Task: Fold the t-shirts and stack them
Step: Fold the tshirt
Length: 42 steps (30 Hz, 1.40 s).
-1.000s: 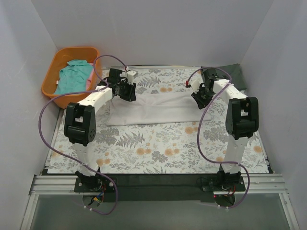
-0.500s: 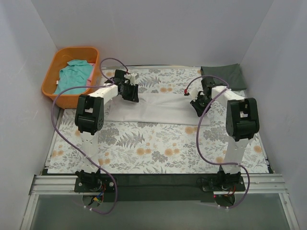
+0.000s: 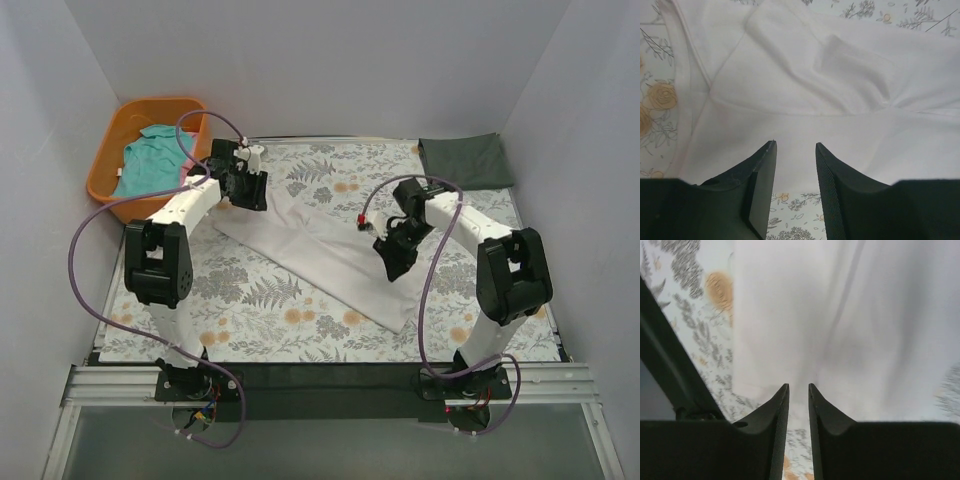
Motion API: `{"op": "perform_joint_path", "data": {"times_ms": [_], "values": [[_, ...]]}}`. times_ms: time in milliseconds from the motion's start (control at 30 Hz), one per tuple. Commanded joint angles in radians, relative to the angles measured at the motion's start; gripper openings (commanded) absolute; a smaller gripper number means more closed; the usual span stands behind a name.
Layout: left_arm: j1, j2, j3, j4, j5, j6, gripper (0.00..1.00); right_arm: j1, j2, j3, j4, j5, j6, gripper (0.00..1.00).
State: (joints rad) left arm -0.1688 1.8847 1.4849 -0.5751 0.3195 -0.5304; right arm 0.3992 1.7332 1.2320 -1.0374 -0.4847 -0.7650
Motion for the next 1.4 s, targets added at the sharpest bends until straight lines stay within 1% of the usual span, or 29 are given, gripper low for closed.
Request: {"op": "perform_joint_path", "data": {"times_ms": [0,67,133,267,300,333,400,433,467,533,567,667,700,800,900,967,1000,1033,1067,1133,1233,1367], "values": [[-0.006,0.059,-0.028,-0.026,-0.04,-0.022,0.36,-0.072,0.072,0.135,0.005,0.014,0.016,0.25],[-0.006,0.088,-0.015,-0.016,-0.051,-0.031,0.35,-0.086,0.1,0.138,0.042,0.079,0.024,0.24],[-0.006,0.143,0.014,-0.014,-0.059,-0.033,0.34,-0.085,0.126,0.124,0.089,0.107,0.032,0.23],[-0.006,0.244,0.098,-0.02,-0.05,-0.029,0.33,-0.077,0.16,0.057,0.125,0.112,0.068,0.21],[-0.011,0.269,0.118,-0.02,-0.033,-0.023,0.33,-0.073,0.158,0.016,0.131,0.11,0.072,0.21],[-0.014,0.312,0.173,-0.022,-0.034,-0.016,0.33,-0.057,0.155,-0.006,0.134,0.104,0.073,0.21],[-0.027,0.359,0.234,-0.028,-0.034,-0.003,0.32,-0.033,0.137,-0.069,0.138,0.077,0.078,0.2],[-0.032,0.381,0.267,-0.038,-0.024,0.004,0.31,0.001,0.129,-0.084,0.142,0.064,0.081,0.2],[-0.037,0.422,0.332,-0.042,-0.019,0.016,0.31,0.019,0.123,-0.097,0.146,0.029,0.084,0.2],[-0.051,0.451,0.389,-0.046,0.027,0.032,0.31,0.076,0.109,-0.109,0.142,-0.027,0.096,0.2],[-0.055,0.462,0.418,-0.043,0.036,0.041,0.31,0.098,0.106,-0.108,0.142,-0.081,0.104,0.2],[-0.086,0.525,0.552,-0.048,0.073,0.063,0.33,0.184,0.104,-0.074,0.139,-0.165,0.124,0.23],[-0.107,0.563,0.625,-0.055,0.082,0.076,0.34,0.197,0.103,-0.06,0.134,-0.185,0.124,0.24],[-0.142,0.597,0.718,-0.089,0.113,0.084,0.34,0.207,0.091,0.015,0.103,-0.226,0.13,0.26],[-0.141,0.555,0.694,-0.062,0.113,0.055,0.35,0.164,0.054,0.06,0.08,-0.2,0.115,0.26],[-0.135,0.469,0.599,-0.002,0.104,0.046,0.35,0.116,0.034,0.055,0.073,-0.155,0.101,0.26],[-0.129,0.432,0.56,0.024,0.093,0.04,0.35,0.107,0.019,0.032,0.077,-0.131,0.095,0.26],[-0.127,0.403,0.485,0.073,0.09,0.033,0.36,0.102,0.017,0.017,0.085,-0.105,0.092,0.26],[-0.127,0.352,0.459,0.087,0.082,0.032,0.36,0.104,0.016,0.002,0.106,-0.071,0.09,0.26],[-0.127,0.327,0.427,0.09,0.075,0.017,0.36,0.104,0.028,-0.041,0.138,-0.052,0.122,0.25],[-0.127,0.329,0.414,0.049,0.067,-0.002,0.35,0.112,0.058,-0.077,0.212,-0.046,0.177,0.24],[-0.126,0.32,0.38,0.038,0.064,-0.032,0.35,0.136,0.1,-0.1,0.283,-0.046,0.234,0.23]]}}
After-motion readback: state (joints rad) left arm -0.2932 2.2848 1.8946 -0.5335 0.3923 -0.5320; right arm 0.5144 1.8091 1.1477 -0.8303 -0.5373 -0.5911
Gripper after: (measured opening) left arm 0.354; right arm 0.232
